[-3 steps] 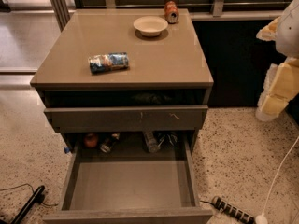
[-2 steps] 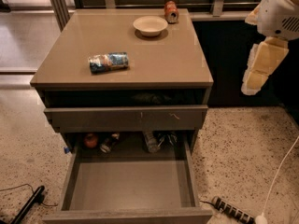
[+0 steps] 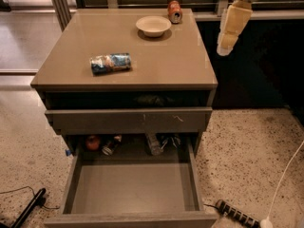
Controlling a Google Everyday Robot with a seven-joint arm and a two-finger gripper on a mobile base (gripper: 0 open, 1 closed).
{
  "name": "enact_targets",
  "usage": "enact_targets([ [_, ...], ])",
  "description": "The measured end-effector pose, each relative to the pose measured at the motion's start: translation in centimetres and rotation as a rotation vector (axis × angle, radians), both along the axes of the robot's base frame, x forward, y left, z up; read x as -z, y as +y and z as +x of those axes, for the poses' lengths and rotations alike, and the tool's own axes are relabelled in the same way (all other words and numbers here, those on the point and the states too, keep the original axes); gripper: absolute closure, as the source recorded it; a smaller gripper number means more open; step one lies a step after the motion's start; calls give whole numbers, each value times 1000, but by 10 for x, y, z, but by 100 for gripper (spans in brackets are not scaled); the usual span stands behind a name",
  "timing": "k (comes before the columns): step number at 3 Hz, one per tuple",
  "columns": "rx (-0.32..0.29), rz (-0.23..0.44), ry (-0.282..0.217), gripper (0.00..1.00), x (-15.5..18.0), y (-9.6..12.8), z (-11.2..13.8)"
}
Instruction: Place redbull can into middle drawer
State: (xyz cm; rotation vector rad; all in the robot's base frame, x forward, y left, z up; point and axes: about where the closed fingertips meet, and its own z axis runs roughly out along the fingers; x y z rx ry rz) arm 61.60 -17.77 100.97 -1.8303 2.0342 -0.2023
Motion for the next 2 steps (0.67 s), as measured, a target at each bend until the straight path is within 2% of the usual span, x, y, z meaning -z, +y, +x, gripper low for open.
enact_targets([
  [1, 12, 23, -53, 0, -15, -1, 4],
  [2, 10, 25, -58, 0, -15, 2, 7],
])
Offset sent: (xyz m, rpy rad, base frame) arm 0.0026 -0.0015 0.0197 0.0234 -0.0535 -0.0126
